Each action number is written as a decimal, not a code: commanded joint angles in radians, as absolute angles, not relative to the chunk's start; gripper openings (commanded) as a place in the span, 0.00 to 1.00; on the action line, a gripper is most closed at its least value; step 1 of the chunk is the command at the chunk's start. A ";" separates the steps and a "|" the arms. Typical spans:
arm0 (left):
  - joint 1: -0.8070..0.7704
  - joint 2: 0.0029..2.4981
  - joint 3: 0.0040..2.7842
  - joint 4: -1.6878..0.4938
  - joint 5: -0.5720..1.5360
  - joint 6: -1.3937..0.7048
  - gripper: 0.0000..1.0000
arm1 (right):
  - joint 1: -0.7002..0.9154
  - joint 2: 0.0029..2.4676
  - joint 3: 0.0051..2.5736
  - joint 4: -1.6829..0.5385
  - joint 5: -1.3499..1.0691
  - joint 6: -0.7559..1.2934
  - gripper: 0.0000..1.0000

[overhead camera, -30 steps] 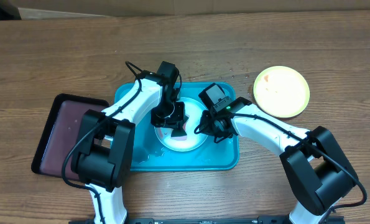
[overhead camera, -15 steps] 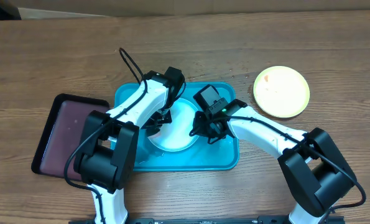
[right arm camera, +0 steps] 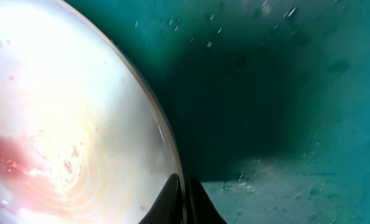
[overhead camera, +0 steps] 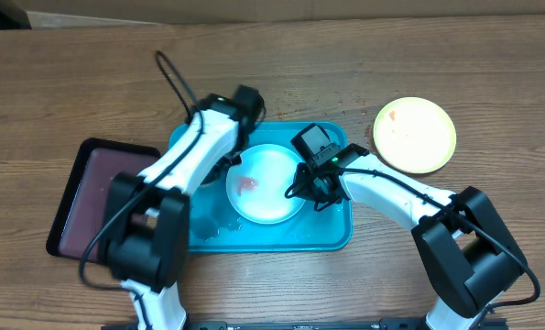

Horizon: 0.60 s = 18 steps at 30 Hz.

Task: Clean dirty plates on tray and stack at the side
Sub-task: 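Scrub the plate again with the left gripper's sponge, right gripper holding rim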

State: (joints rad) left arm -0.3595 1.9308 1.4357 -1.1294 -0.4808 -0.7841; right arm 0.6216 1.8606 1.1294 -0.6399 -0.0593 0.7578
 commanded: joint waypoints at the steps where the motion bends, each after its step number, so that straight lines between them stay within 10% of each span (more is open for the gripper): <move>1: -0.358 1.787 1.473 -1.067 -0.302 -0.709 0.04 | 0.617 1.858 1.120 -0.640 -0.001 0.752 0.04; 8: -0.368 1.777 1.461 -1.002 0.146 -0.535 0.04 | 0.617 1.858 1.120 -0.629 -0.001 0.752 0.04; 18: -0.447 1.964 1.430 -0.936 0.233 -0.542 0.04 | 0.617 1.858 1.120 -0.633 -0.001 0.752 0.04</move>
State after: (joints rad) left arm -0.4274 1.8961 1.4452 -0.9474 0.1509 -0.5655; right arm 0.6216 1.8606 1.1294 -0.6304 -0.0368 0.7574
